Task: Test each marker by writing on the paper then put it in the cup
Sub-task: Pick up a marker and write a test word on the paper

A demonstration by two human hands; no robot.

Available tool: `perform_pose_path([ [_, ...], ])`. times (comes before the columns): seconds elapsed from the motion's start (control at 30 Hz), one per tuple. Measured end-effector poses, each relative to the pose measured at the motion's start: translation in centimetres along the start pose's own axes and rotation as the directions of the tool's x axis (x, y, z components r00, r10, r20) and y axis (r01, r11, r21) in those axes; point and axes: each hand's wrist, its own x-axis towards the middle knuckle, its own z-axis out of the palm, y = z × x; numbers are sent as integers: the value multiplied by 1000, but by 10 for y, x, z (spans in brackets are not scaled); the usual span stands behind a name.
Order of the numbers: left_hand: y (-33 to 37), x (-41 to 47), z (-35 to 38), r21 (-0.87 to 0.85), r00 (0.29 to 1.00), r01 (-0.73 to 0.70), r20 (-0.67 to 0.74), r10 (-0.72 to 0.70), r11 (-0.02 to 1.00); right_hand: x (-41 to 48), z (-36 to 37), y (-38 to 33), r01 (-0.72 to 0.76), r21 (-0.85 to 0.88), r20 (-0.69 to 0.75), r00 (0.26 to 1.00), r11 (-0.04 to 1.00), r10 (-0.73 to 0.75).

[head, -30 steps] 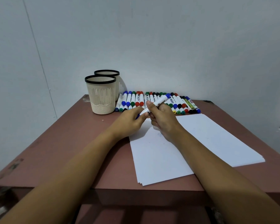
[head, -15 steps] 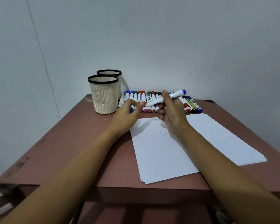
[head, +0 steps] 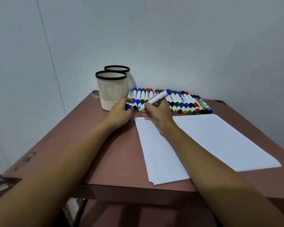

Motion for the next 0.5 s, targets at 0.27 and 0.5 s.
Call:
perform_pose_path([
  [0.27, -12, 7, 1, -242, 995, 97, -8, -102, 965, -1, -2, 12, -24, -129, -30, 999, 991, 20],
  [0.5, -8, 7, 4, -219, 999, 47, -16, -52, 975, -4, -7, 9, 0, -160, -35, 999, 987, -6],
])
